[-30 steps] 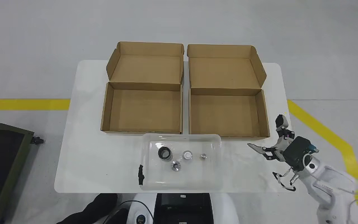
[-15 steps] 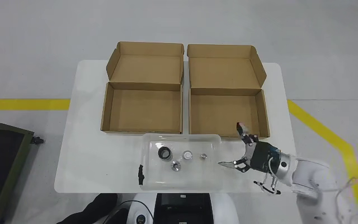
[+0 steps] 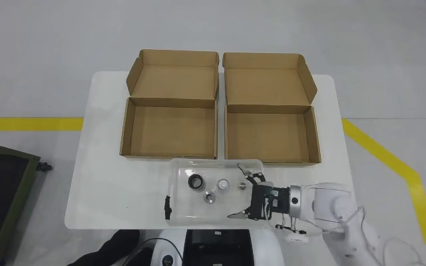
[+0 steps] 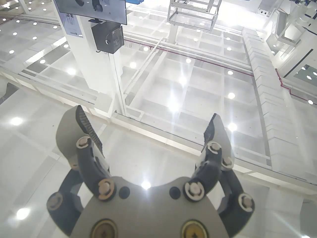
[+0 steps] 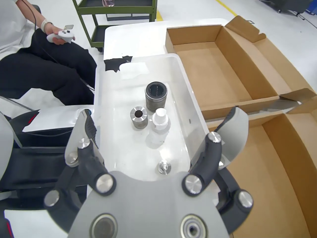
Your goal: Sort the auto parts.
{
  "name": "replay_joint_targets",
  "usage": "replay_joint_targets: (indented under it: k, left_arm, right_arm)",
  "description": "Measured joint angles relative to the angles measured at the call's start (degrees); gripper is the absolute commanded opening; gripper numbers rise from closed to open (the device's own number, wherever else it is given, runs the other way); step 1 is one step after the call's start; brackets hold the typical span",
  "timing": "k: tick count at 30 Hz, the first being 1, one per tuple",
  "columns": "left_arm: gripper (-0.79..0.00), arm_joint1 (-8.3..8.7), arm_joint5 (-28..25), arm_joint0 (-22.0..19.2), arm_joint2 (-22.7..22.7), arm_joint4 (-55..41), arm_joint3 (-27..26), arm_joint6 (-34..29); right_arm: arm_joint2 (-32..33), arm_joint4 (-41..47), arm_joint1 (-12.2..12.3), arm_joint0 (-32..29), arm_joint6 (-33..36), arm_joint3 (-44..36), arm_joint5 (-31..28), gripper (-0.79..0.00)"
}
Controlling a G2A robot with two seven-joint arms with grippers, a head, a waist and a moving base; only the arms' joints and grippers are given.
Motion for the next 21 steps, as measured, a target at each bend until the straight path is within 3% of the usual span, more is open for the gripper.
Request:
replay_joint_targets:
  k: [21]
  left_arm:
    - [0.000,0.00,0.00,0.00,0.00,0.00,0.00,0.00]
  right_arm:
    - [-7.75,-15.00,0.44,6.38,-5.98,7.11,2.83,0.000]
